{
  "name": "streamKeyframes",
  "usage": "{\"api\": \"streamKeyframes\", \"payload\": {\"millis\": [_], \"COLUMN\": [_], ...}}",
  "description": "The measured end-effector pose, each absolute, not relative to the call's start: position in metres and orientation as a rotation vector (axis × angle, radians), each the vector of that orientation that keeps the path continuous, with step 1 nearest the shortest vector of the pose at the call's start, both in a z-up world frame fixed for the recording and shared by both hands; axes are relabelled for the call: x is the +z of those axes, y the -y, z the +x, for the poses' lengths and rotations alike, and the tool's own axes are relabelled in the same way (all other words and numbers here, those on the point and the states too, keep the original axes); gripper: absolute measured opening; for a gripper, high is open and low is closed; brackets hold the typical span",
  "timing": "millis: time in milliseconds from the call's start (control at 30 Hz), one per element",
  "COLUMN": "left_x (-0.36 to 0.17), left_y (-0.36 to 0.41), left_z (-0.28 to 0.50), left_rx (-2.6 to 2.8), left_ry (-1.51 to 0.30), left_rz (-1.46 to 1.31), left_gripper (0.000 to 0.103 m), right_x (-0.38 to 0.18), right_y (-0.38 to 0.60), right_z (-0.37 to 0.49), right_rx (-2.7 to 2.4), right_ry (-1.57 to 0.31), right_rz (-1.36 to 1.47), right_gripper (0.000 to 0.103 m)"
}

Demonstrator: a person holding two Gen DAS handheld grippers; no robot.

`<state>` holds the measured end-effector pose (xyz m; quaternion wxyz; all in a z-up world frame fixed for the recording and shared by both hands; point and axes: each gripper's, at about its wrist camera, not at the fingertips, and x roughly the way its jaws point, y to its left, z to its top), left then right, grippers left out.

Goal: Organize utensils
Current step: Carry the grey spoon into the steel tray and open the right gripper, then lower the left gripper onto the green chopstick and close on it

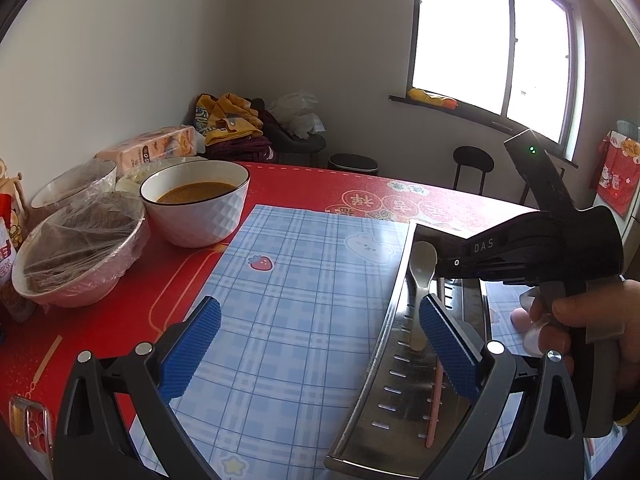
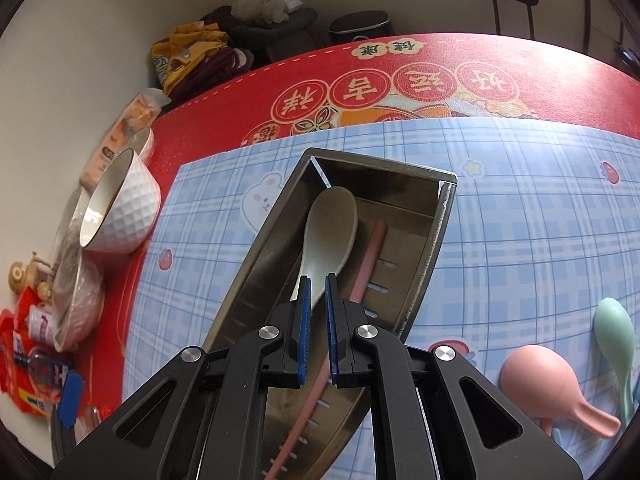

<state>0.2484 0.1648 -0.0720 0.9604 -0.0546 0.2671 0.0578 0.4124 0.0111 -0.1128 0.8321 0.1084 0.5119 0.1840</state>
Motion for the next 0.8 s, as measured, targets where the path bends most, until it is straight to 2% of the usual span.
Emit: {"api": "streamKeyframes", "payload": {"millis": [267,533,600,800], "left_x": [-0.07,-0.063,-0.058,-0.053], "left_y": [-0.152,-0.14,-0.133,-0.073], "left_z": [0.243,0.235,0.229,0.197], "left_rx": [0.082,0.031,0.007,-0.136], "left_ry": [-0.518,-0.48,-0.481,-0.507], "left_rz": [-0.082,-0.057,-0.056,0.07], "left_gripper": [0.097,0.096,0.086,0.068], "right_x": [-0.077,-0.081,-0.084,-0.105], "right_y": [0.048,0.157,0.18,0.224], "right_z": [0.356,0.275,0.257,0.228], "right_rx": [0.468,0.393,0.353,0.292], "right_ry": [-0.894,-0.772,-0.766,-0.813], "right_rz": [0.13,0.117,0.111,0.122], "right_gripper": [0.008,0.008,0.008,0.008]}}
